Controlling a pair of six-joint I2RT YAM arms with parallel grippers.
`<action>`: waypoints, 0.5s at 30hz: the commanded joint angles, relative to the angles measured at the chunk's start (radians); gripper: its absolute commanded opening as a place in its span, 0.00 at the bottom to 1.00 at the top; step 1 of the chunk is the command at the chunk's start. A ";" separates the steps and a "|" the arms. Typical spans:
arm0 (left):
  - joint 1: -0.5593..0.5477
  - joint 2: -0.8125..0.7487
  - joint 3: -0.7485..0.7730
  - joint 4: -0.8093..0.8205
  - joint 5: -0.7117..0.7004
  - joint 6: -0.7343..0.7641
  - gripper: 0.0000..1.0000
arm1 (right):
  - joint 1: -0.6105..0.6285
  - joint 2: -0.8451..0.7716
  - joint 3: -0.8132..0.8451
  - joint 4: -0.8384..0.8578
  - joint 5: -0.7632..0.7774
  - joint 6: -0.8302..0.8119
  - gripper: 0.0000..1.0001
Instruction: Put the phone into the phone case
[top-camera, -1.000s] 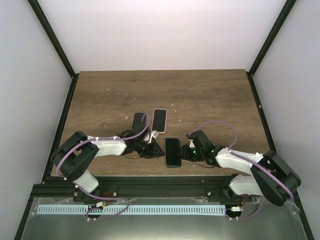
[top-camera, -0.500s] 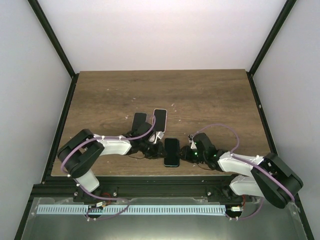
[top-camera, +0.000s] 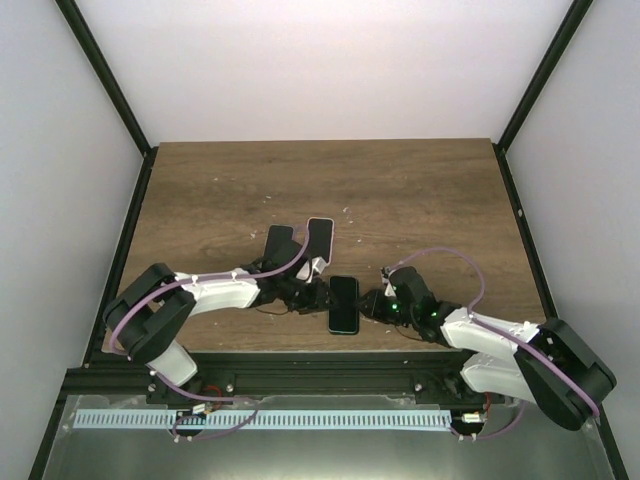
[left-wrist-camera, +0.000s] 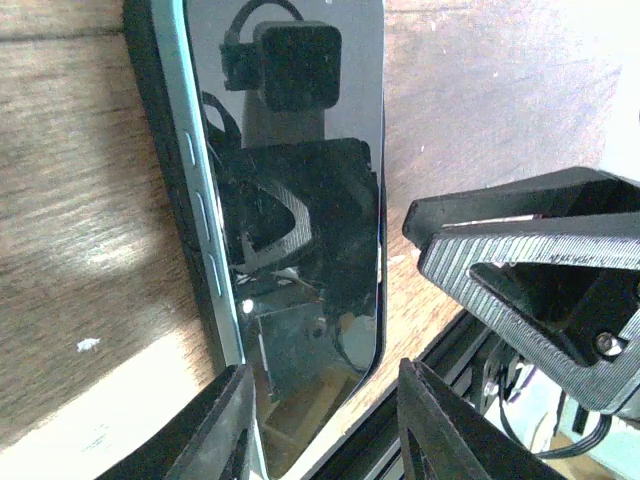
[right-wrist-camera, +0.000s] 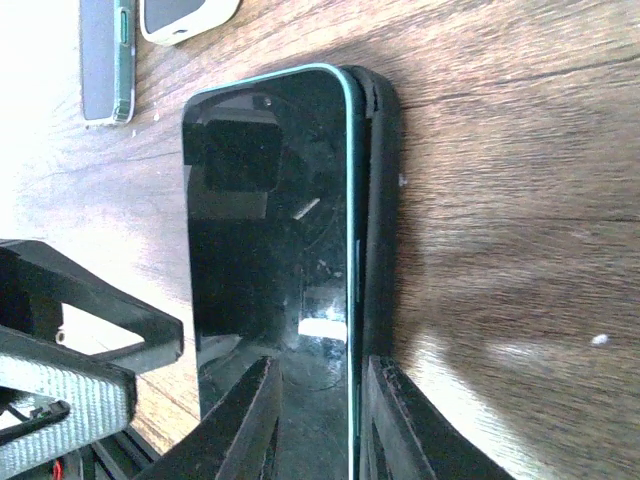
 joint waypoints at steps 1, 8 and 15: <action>-0.003 -0.001 0.054 -0.097 -0.064 0.057 0.44 | 0.000 -0.002 0.009 -0.032 0.054 -0.005 0.25; -0.002 0.033 0.061 -0.112 -0.106 0.075 0.39 | 0.000 0.068 0.042 -0.011 0.086 -0.033 0.24; -0.003 0.090 0.074 -0.076 -0.072 0.082 0.20 | 0.000 0.165 0.080 0.044 0.033 -0.040 0.22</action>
